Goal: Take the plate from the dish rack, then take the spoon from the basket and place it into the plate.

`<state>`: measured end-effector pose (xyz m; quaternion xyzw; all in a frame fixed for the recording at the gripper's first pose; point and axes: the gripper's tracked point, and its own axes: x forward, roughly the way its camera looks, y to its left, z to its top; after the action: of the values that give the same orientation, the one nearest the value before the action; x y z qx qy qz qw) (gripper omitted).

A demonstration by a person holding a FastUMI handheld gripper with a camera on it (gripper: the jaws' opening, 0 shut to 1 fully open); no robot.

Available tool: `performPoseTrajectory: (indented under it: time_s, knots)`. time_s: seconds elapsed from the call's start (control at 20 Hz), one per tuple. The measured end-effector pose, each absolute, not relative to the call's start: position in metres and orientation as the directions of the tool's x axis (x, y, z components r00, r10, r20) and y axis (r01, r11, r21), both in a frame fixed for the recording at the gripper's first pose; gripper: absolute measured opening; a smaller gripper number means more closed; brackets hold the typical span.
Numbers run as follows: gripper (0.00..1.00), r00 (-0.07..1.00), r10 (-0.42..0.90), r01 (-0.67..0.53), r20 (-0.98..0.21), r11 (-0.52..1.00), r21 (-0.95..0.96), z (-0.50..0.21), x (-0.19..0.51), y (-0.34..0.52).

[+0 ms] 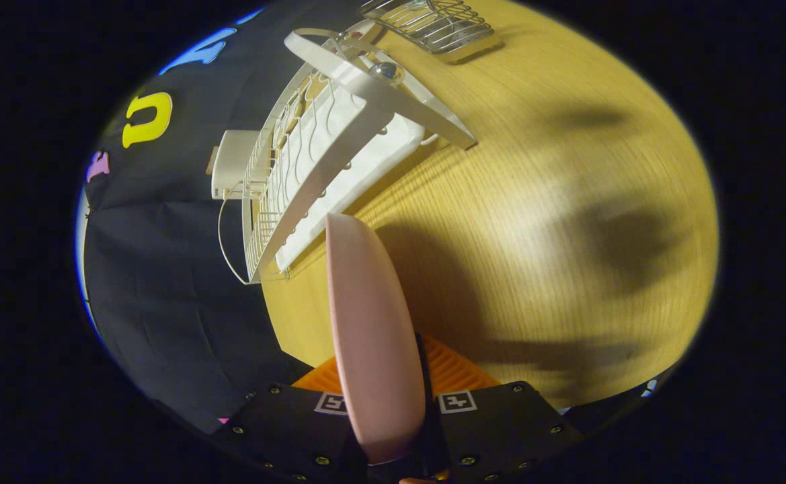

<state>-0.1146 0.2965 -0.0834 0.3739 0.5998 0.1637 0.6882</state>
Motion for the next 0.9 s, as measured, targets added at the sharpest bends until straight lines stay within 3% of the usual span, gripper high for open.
performPoseTrajectory:
  time_s: [0.2,0.3,0.65,0.9]
  knots:
    - [0.33,0.238,0.665,0.225,-0.708,0.671,0.707,-0.092,-0.113,0.302]
    - [0.46,0.233,0.653,0.228,-0.721,0.684,0.693,-0.098,-0.113,0.297]
    - [0.46,0.262,0.624,0.229,-0.736,0.701,0.675,-0.099,-0.109,0.272]
    - [0.47,0.414,0.477,0.198,-0.775,0.784,0.589,-0.08,-0.084,0.22]
